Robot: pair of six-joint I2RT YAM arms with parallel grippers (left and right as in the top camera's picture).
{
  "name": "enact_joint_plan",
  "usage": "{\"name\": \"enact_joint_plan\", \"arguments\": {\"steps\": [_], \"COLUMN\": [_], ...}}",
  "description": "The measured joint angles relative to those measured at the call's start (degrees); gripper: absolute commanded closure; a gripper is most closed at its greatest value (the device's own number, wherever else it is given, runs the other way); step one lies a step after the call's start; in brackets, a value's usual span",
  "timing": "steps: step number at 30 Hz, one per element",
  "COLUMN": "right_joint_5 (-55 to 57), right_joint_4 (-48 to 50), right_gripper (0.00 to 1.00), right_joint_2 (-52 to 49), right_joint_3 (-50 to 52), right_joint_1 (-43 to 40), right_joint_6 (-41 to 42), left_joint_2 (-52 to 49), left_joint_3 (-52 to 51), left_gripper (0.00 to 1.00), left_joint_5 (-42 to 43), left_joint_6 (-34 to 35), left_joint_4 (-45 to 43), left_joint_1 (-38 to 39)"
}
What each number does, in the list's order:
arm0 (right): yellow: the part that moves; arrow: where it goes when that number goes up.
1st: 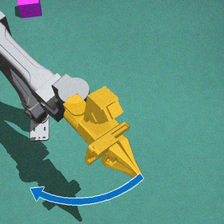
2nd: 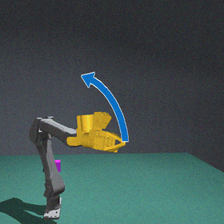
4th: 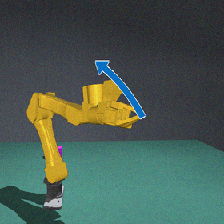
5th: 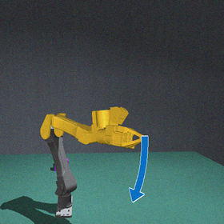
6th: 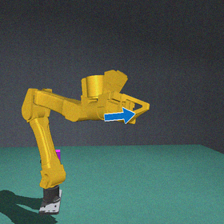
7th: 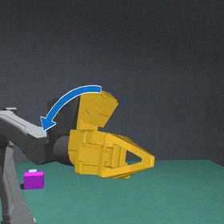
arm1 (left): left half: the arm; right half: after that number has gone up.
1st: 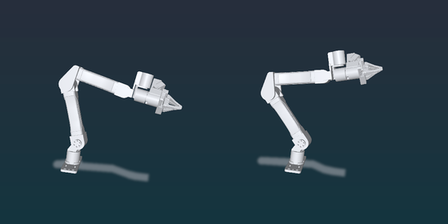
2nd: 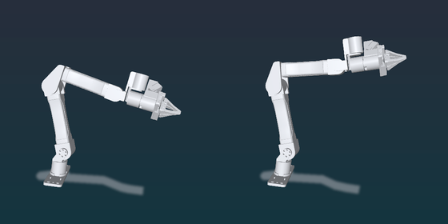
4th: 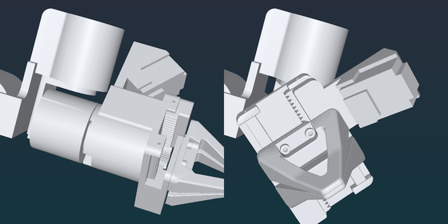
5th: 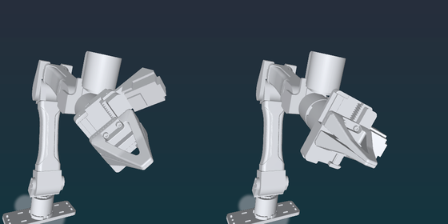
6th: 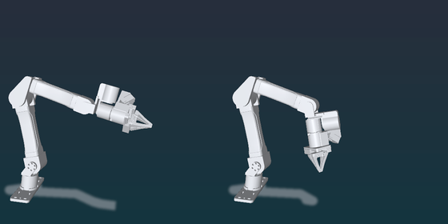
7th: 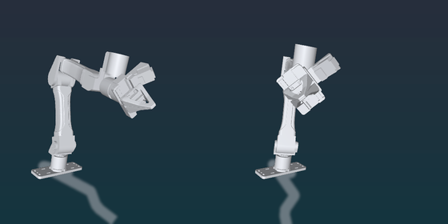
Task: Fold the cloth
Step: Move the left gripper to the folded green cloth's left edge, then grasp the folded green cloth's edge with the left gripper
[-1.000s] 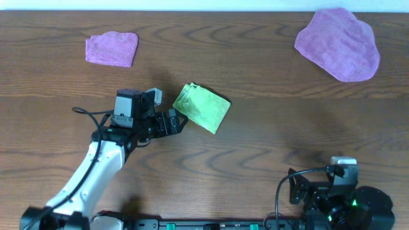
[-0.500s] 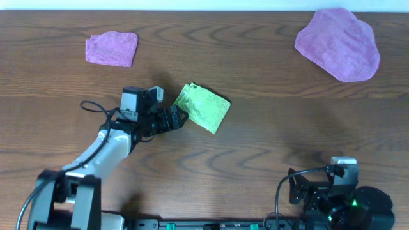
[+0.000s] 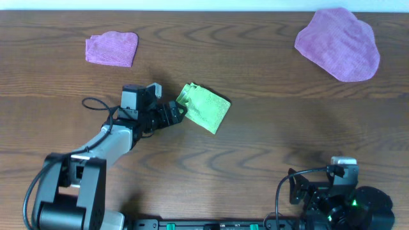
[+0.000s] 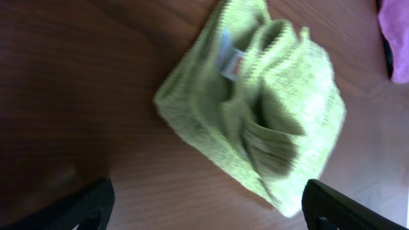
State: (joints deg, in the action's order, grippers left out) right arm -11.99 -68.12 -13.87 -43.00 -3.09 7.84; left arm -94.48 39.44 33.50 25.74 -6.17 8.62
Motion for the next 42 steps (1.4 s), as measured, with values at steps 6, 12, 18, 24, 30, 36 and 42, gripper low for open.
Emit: {"name": "enact_joint_plan", "arguments": {"steps": [6, 12, 18, 24, 30, 36, 42], "right_joint_5": [0.0, 0.0, 0.0, 0.0, 0.0, 0.0, 0.0], "right_joint_4": [0.0, 0.0, 0.0, 0.0, 0.0, 0.0, 0.0], "right_gripper": [0.01, 0.01, 0.01, 0.01, 0.01, 0.01, 0.01], "right_joint_2": [0.0, 0.0, 0.0, 0.0, 0.0, 0.0, 0.0], "right_joint_3": [0.0, 0.0, 0.0, 0.0, 0.0, 0.0, 0.0], "right_joint_1": [0.0, 0.0, 0.0, 0.0, 0.0, 0.0, 0.0], "right_joint_6": [0.0, 0.0, 0.0, 0.0, 0.0, 0.0, 0.0], "left_joint_2": [-2.2, -4.3, -4.9, -4.9, -4.9, -4.9, -4.9], "left_joint_3": [0.0, 0.0, 0.0, 0.0, 0.0, 0.0, 0.0], "left_gripper": [0.05, 0.05, 0.05, 0.05, 0.05, 0.05, 0.05], "left_joint_5": [0.8, 3.3, 5.6, 7.8, 8.8, 8.8, 8.6], "left_joint_6": [0.1, 2.5, 5.9, 7.3, 8.4, 8.9, 9.0], "left_joint_4": [-3.2, -8.4, -10.6, -10.8, -10.7, -10.2, -9.9], "left_joint_1": [-0.5, -0.6, -0.6, -0.6, -0.6, -0.5, 0.7]}}
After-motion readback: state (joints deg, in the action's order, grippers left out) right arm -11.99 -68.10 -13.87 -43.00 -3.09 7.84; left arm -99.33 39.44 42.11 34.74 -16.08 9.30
